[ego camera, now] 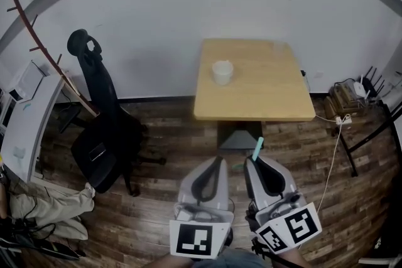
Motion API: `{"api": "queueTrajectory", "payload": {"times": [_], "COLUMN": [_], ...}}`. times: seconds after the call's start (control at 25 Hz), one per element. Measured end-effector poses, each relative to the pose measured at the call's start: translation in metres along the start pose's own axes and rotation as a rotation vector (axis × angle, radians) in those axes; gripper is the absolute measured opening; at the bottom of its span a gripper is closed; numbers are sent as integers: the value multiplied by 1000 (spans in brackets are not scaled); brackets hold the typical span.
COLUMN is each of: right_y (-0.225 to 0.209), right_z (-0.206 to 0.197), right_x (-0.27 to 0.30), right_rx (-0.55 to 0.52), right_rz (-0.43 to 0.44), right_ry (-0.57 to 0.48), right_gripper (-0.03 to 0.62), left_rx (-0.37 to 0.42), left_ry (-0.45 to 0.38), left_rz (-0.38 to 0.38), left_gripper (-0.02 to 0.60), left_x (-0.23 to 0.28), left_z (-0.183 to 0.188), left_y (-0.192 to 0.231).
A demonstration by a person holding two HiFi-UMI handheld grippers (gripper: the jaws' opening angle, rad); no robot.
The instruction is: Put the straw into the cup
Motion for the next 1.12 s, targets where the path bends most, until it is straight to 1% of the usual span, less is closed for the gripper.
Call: {"api": "queueTrajectory", "payload": {"times": [0.24, 0.44, 0.6, 0.76, 0.92, 1.12], "right_y": [-13, -10, -6, -7, -12, -25], "right_z": [3, 17, 35, 42, 41, 31], "right_x": [60, 102, 127, 152, 171, 187], "right_rx": [-9, -37, -73, -98, -108, -93], "right_rz": [-13, -16, -11, -15, -33, -71], "right_ry": [2, -34, -86, -114, -121, -90], "right_gripper": [29, 29, 29, 30, 29, 29], "left_rx": [-25, -29, -10, 1, 0, -29], "left_ry": [-12, -56, -109, -146, -144, -109], "left_rz": [-23, -46, -58, -76, -98, -116], "left_gripper": [17, 17, 17, 17, 17, 17], "left_x": [48, 77, 96, 115, 132, 151], "left_z": [-7, 3, 16, 22, 17, -1], "left_y": [41, 76, 99, 116, 131, 141]}}
Point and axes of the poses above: the fingertips, and each gripper's own axes: x forward along the fingers, y to its left, z out of its top, the point moved 10 cm from there along -x, backward along the fingers, and after that the axes turned 14 degrees about x, right-handed, at the moved point
